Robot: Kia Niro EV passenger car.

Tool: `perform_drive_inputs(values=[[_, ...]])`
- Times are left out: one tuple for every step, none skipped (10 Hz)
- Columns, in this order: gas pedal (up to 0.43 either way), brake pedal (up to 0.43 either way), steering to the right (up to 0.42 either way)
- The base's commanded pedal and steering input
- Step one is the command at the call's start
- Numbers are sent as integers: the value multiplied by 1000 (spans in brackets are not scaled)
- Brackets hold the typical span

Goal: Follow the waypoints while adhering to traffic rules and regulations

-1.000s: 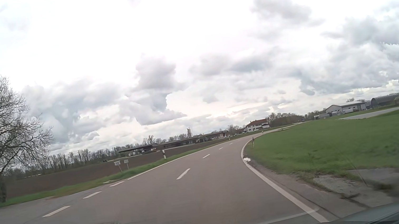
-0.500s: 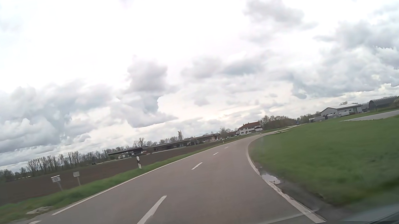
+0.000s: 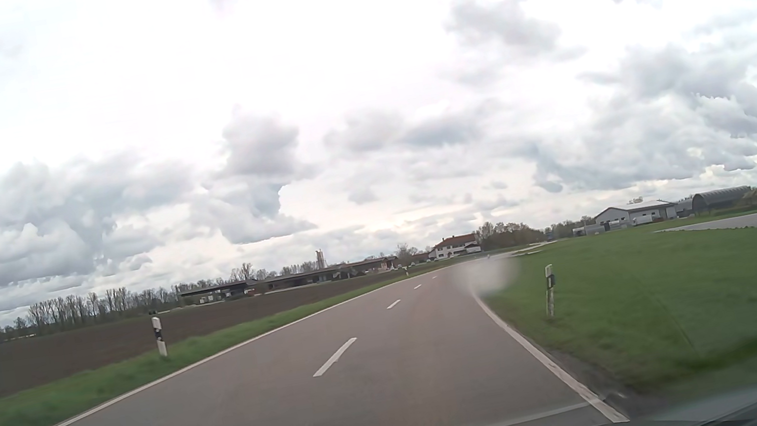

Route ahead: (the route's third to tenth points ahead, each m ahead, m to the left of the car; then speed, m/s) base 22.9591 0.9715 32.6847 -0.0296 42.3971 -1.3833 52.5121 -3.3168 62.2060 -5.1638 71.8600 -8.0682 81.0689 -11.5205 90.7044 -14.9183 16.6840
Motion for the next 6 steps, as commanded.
perform_drive_inputs(values=[[319, 0, 24], [319, 0, 27], [319, 0, 29], [319, 0, 29], [319, 0, 30], [319, 0, 29]])
